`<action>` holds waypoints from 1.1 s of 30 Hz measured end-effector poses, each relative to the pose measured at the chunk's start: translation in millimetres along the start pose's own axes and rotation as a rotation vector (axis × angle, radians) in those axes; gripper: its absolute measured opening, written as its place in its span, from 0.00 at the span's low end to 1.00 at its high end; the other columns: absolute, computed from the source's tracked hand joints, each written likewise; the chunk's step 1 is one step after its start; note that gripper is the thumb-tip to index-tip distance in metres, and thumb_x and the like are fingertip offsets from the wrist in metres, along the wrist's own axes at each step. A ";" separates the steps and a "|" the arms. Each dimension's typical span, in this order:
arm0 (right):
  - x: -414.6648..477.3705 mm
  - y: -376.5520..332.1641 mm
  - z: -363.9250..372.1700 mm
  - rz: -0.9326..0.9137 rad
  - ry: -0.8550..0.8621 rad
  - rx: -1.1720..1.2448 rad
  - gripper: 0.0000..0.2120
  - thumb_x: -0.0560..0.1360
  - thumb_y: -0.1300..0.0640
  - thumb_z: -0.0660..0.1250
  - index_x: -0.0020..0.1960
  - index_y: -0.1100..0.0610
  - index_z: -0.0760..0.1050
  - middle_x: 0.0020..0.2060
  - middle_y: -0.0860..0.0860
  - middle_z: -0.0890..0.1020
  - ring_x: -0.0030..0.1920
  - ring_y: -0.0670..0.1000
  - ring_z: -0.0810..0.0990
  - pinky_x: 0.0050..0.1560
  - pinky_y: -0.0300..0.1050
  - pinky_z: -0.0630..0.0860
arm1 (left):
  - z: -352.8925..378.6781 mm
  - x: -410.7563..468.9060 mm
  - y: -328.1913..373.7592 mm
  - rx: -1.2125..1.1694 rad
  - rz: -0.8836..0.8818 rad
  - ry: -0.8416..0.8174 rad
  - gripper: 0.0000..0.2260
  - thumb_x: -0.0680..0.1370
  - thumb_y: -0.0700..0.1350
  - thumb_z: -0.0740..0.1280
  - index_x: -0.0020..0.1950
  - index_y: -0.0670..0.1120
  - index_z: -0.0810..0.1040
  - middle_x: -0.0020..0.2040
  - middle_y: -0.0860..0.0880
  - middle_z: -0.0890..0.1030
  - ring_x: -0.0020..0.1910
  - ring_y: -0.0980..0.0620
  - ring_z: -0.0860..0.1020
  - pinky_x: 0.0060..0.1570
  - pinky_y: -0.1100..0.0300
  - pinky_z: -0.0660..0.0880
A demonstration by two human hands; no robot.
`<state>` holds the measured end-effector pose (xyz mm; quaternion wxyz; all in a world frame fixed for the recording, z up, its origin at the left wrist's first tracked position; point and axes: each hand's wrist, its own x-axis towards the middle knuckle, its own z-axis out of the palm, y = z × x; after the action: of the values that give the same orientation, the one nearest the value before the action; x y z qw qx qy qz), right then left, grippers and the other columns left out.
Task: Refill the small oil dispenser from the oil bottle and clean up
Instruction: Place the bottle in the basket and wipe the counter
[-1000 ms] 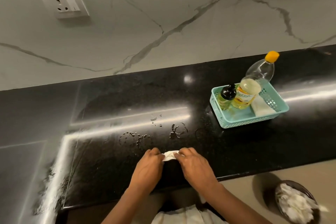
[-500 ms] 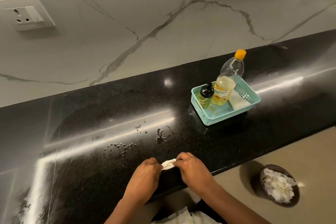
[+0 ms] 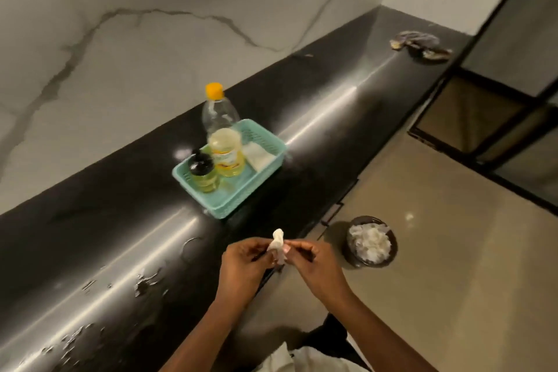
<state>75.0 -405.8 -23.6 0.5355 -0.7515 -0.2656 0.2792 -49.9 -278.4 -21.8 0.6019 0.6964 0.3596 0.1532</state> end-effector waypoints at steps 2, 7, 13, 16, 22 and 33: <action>4.4 13.4 -35.8 0.032 0.080 0.063 0.08 0.79 0.55 0.76 0.57 0.50 0.88 0.47 0.43 0.90 0.50 0.45 0.89 0.54 0.45 0.85 | 46.0 17.4 18.2 -0.013 0.031 -0.071 0.06 0.78 0.40 0.78 0.52 0.51 0.90 0.44 0.50 0.90 0.43 0.50 0.89 0.44 0.58 0.84; 21.7 57.4 -137.6 0.131 0.341 0.143 0.10 0.78 0.64 0.75 0.55 0.51 0.86 0.47 0.45 0.89 0.50 0.45 0.88 0.55 0.45 0.85 | 168.6 58.7 41.4 -0.005 -0.002 -0.247 0.05 0.80 0.40 0.76 0.52 0.48 0.91 0.45 0.51 0.91 0.46 0.52 0.89 0.52 0.57 0.85; 51.5 120.4 -236.9 0.283 0.454 0.113 0.17 0.77 0.69 0.72 0.47 0.48 0.89 0.43 0.43 0.90 0.47 0.44 0.88 0.56 0.48 0.85 | 303.6 107.4 39.0 -0.140 -0.222 -0.229 0.04 0.76 0.40 0.80 0.49 0.42 0.88 0.44 0.44 0.90 0.47 0.43 0.90 0.54 0.47 0.86; 72.2 156.8 -268.7 0.406 0.520 0.162 0.11 0.76 0.66 0.75 0.50 0.51 0.90 0.44 0.44 0.90 0.49 0.44 0.88 0.60 0.50 0.84 | 356.9 136.2 31.3 -0.179 -0.318 -0.216 0.11 0.73 0.31 0.80 0.54 0.39 0.86 0.46 0.42 0.90 0.48 0.43 0.90 0.52 0.51 0.87; 119.3 218.4 -296.2 0.581 0.725 0.318 0.11 0.74 0.66 0.76 0.47 0.50 0.87 0.43 0.47 0.90 0.48 0.49 0.89 0.57 0.56 0.85 | 426.2 191.9 0.0 -0.116 -0.426 -0.224 0.11 0.71 0.27 0.79 0.46 0.42 0.87 0.41 0.43 0.90 0.44 0.42 0.89 0.42 0.59 0.85; 201.3 322.1 -329.6 0.857 0.794 0.367 0.13 0.76 0.64 0.70 0.57 0.54 0.87 0.53 0.50 0.89 0.54 0.53 0.86 0.62 0.54 0.83 | 491.2 285.9 -68.2 -0.121 -0.664 -0.217 0.14 0.79 0.27 0.70 0.48 0.47 0.85 0.53 0.45 0.86 0.57 0.40 0.85 0.53 0.52 0.84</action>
<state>480.8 -573.5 -268.6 0.5542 -0.7336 0.3327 0.2097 444.5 -439.0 -261.5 0.6937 0.5169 0.4905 -0.1046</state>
